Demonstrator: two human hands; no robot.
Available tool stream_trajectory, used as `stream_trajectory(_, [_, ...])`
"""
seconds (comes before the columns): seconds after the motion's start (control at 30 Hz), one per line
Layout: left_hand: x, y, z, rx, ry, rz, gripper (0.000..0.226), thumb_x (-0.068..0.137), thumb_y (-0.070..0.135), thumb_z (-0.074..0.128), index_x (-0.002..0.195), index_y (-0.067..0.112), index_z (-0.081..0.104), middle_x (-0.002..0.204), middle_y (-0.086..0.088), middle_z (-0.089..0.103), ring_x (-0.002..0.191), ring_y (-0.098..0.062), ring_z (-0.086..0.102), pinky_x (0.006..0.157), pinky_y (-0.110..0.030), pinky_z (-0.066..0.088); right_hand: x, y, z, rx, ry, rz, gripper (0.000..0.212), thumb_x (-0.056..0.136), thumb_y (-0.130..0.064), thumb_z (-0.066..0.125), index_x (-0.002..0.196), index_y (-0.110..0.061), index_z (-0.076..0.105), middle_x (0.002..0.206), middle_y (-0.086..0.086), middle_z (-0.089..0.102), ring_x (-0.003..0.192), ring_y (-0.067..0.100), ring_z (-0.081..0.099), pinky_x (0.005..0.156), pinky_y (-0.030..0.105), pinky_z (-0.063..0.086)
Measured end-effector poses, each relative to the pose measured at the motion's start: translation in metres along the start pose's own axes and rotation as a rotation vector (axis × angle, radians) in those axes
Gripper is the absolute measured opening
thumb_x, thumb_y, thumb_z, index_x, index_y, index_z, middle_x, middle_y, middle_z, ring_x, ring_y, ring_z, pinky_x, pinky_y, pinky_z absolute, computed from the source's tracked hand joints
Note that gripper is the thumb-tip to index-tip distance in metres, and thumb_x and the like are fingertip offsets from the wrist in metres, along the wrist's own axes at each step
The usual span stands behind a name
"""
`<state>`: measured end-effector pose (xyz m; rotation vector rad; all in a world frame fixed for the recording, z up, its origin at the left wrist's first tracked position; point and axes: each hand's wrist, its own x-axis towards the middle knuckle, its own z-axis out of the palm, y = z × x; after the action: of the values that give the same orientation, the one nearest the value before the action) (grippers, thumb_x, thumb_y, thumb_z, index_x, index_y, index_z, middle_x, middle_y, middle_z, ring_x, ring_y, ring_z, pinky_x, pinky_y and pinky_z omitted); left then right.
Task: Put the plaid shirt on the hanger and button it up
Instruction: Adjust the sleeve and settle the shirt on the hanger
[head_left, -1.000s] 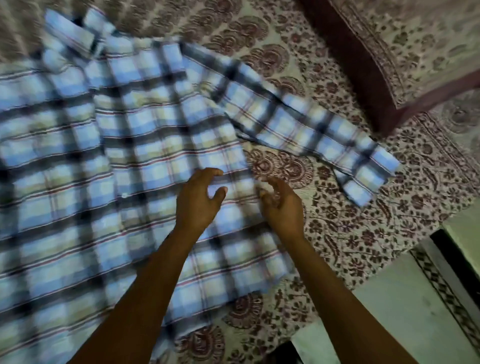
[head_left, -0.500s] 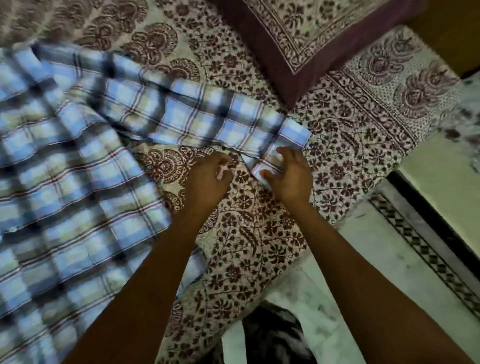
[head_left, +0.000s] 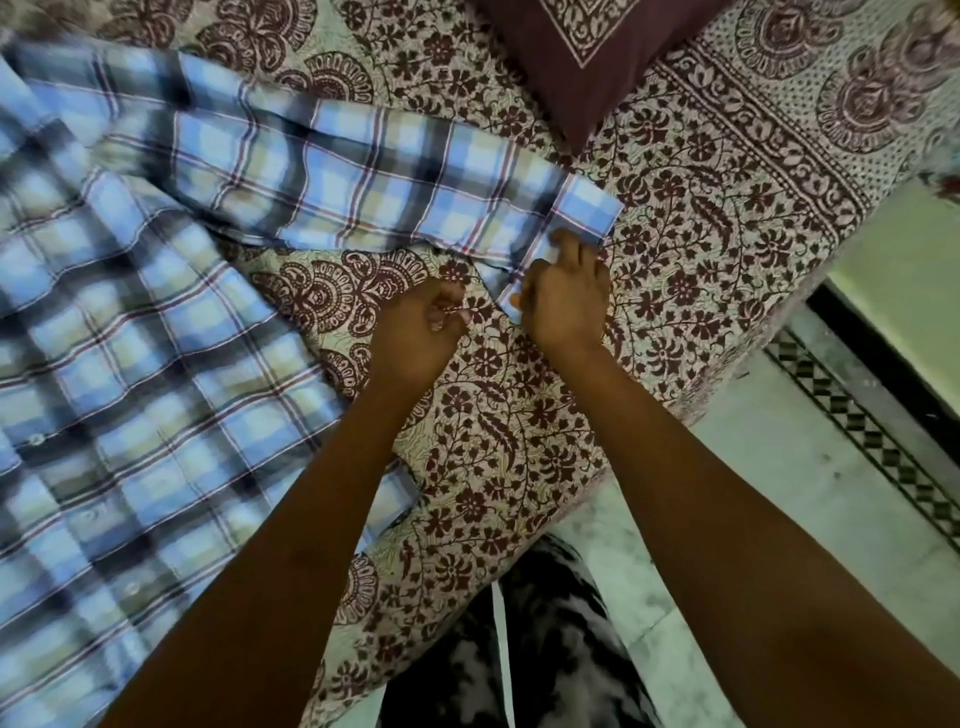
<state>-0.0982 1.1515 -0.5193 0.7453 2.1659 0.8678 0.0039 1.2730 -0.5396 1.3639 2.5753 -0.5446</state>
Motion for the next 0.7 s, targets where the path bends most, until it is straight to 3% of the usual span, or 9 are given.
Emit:
stream_trajectory(0.13, [-0.005,-0.003,-0.007,0.032,-0.019,-0.004,0.018,0.085,0.013,0.063,0.103,0.010,0.065,0.100,-0.002,0.065,0.086,-0.013,0.059,0.075,-0.018,0.043,-0.004,-0.004,-0.004,-0.045,0.001,-0.046,0.033,0.081,-0.018,0.065,0.112,-0.006,0.062,0.146,0.012,0.032,0.135,0.031,0.027,0.113,0.046,0.020])
stream_trajectory(0.2, [-0.006,-0.001,-0.010,0.016,-0.012,-0.020,0.017,0.085,0.012,0.063,0.102,0.011,0.065,0.098,0.000,0.064,0.084,-0.012,0.058,0.075,-0.019,0.043,-0.009,-0.003,-0.014,0.005,0.025,-0.088,0.035,0.084,-0.017,0.062,0.116,-0.005,0.055,0.137,0.016,0.044,0.125,0.032,0.041,0.108,0.043,0.032])
stream_trajectory(0.23, [-0.008,0.000,-0.012,-0.004,-0.010,-0.039,0.017,0.085,0.012,0.063,0.101,0.011,0.064,0.097,0.000,0.064,0.082,-0.011,0.058,0.075,-0.019,0.044,-0.013,-0.004,-0.024,0.071,0.036,-0.094,0.032,0.087,-0.018,0.058,0.116,-0.005,0.051,0.124,0.016,0.053,0.112,0.031,0.052,0.096,0.040,0.042])
stream_trajectory(0.3, [-0.010,0.006,-0.014,-0.062,-0.034,-0.101,0.017,0.086,0.011,0.062,0.102,0.011,0.064,0.100,-0.001,0.064,0.080,-0.008,0.057,0.073,-0.018,0.046,-0.020,-0.007,-0.048,0.270,0.054,-0.064,0.024,0.094,-0.019,0.048,0.114,-0.004,0.045,0.097,0.010,0.059,0.083,0.025,0.059,0.069,0.034,0.049])
stream_trajectory(0.33, [-0.010,0.010,-0.013,-0.110,-0.057,-0.142,0.017,0.086,0.011,0.062,0.102,0.011,0.063,0.103,-0.002,0.064,0.083,-0.009,0.058,0.078,-0.020,0.048,-0.022,-0.008,-0.059,0.386,0.055,-0.039,0.021,0.096,-0.018,0.044,0.112,-0.005,0.044,0.092,0.008,0.059,0.078,0.024,0.059,0.064,0.034,0.050])
stream_trajectory(0.43, [-0.012,0.025,-0.011,-0.379,-0.143,-0.327,0.021,0.088,0.016,0.060,0.109,0.012,0.060,0.116,-0.006,0.062,0.103,-0.018,0.057,0.099,-0.038,0.047,-0.024,-0.011,-0.090,0.811,-0.019,0.059,0.003,0.097,-0.013,0.042,0.099,-0.015,0.042,0.096,0.005,0.059,0.083,0.024,0.065,0.062,0.040,0.057])
stream_trajectory(0.53, [-0.010,0.035,-0.002,-0.739,-0.291,-0.491,0.036,0.093,0.028,0.051,0.127,0.015,0.046,0.132,-0.012,0.052,0.117,-0.029,0.051,0.104,-0.045,0.042,-0.021,-0.013,-0.103,1.143,-0.083,0.143,0.018,0.097,-0.010,0.042,0.084,-0.022,0.044,0.087,-0.001,0.059,0.070,0.010,0.061,0.051,0.024,0.050])
stream_trajectory(0.6, [-0.005,0.037,0.009,-0.891,-0.310,-0.515,0.044,0.093,0.028,0.051,0.134,0.019,0.037,0.131,-0.013,0.051,0.114,-0.030,0.053,0.100,-0.046,0.045,-0.019,-0.012,-0.101,1.289,-0.082,0.238,0.017,0.097,-0.010,0.042,0.085,-0.020,0.049,0.086,-0.002,0.060,0.070,0.008,0.059,0.055,0.020,0.050])
stream_trajectory(0.7, [0.001,0.040,0.025,-0.989,-0.186,-0.599,0.050,0.088,0.018,0.059,0.134,0.018,0.038,0.124,-0.014,0.058,0.094,-0.023,0.059,0.076,-0.033,0.051,-0.014,-0.007,-0.090,1.407,-0.007,0.370,0.008,0.095,-0.013,0.047,0.097,-0.014,0.054,0.094,0.002,0.064,0.077,0.012,0.063,0.060,0.023,0.053])
